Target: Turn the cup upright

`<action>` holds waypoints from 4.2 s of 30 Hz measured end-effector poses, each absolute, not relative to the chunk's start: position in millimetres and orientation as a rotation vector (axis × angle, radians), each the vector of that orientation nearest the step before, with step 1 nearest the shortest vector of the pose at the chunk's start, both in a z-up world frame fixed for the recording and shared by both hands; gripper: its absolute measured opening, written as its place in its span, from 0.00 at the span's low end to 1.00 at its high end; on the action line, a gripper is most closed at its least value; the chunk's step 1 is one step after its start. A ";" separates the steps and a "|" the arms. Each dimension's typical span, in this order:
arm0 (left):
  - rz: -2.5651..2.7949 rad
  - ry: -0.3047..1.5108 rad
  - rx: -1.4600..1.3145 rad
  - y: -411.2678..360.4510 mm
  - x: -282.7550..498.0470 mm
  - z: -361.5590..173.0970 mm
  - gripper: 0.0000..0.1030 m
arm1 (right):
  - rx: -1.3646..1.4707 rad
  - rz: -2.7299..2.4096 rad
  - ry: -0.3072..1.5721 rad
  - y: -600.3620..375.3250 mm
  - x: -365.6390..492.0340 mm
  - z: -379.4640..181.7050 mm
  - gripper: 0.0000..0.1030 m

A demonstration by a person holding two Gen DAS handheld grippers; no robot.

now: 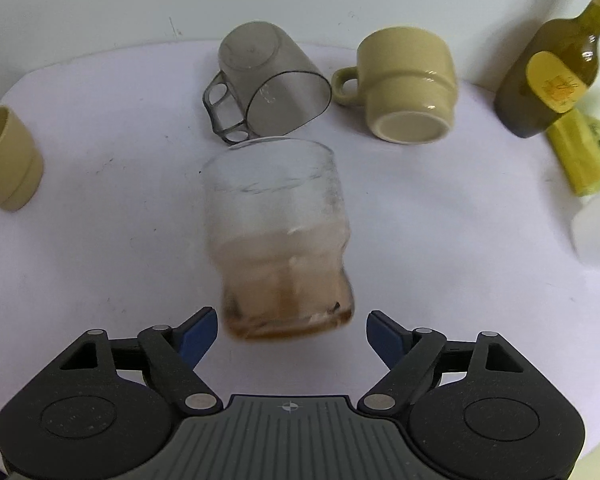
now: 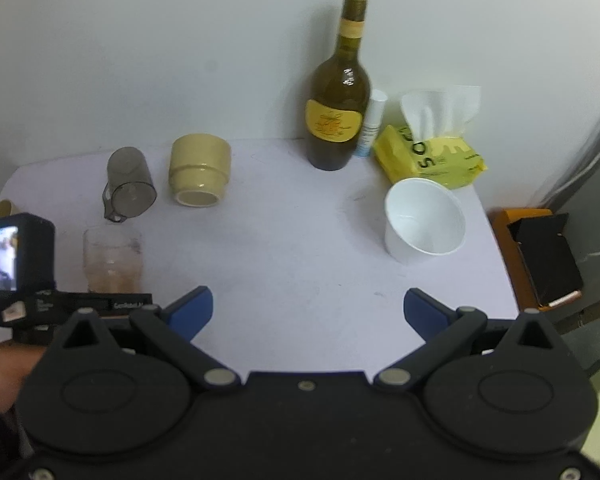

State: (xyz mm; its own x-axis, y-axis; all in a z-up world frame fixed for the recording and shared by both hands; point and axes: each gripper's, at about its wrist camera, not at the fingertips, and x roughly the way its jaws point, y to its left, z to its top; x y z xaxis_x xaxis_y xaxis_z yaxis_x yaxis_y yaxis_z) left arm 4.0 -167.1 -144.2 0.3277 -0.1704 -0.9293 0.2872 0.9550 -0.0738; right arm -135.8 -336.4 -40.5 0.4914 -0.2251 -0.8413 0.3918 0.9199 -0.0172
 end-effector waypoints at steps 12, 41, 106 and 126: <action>-0.020 0.909 0.000 -6.8 -22.5 -36.9 0.87 | 0.109 -0.106 0.963 -273.7 -80.9 -127.7 1.00; -0.087 0.816 -0.027 120.8 23.3 -22.1 0.96 | 0.074 -0.190 1.121 -197.1 -28.6 -161.1 0.69; -0.107 0.967 -0.047 37.5 -18.6 -3.2 0.98 | 0.129 -0.117 0.946 -194.4 -34.1 -29.9 1.00; -0.027 0.982 -0.003 -3.3 -46.6 3.3 0.99 | 0.065 -0.002 1.101 -212.6 -54.4 -14.1 1.00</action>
State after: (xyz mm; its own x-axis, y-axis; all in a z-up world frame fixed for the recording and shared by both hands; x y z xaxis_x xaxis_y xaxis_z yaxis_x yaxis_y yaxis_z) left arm -46.6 -3.3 3.4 0.5547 -0.0243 -0.8317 0.0215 0.9997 -0.0148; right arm -54.4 -212.6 -14.1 0.4527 0.0308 -0.8911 0.0338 0.9981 0.0517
